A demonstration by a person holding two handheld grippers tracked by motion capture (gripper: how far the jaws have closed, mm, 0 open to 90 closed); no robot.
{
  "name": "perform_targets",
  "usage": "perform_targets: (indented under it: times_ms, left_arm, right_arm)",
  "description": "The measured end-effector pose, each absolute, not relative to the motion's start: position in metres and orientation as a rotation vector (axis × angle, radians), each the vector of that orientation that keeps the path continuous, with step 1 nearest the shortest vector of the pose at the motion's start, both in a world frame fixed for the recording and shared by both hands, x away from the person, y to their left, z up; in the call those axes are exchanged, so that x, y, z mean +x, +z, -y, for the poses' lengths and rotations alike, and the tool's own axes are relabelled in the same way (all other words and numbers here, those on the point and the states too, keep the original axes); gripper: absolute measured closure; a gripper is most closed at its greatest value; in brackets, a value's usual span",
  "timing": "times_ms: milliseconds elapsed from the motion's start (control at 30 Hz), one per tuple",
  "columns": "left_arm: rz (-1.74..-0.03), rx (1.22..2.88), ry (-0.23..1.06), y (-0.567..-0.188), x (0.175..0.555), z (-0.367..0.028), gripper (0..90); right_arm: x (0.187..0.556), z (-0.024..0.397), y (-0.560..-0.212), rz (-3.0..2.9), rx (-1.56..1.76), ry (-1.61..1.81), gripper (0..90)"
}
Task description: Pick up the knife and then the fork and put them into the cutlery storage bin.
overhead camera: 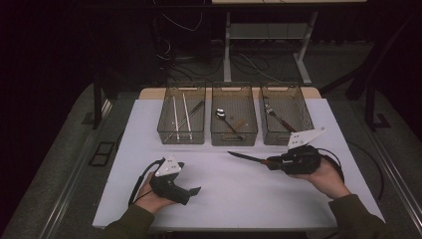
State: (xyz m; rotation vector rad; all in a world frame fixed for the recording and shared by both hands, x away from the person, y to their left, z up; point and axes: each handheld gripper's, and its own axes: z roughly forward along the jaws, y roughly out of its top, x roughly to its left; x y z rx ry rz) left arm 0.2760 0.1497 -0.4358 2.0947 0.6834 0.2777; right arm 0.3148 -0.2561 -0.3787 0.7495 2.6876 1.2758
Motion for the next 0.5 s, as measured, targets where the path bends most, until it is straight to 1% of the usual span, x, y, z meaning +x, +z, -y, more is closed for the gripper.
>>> perform_targets:
  times_ms: [300,500]
  left_arm:
    - [-0.679,2.089,0.284,-0.435,0.276,-0.151,0.0]
    - [-0.685,2.082,0.283,-0.435,0.276,-0.151,0.0]
  right_arm:
    - [0.326,0.280,-0.362,-2.579,0.884,1.345,76.0]
    - [0.342,0.299,-0.352,-2.469,0.983,1.319,76.0]
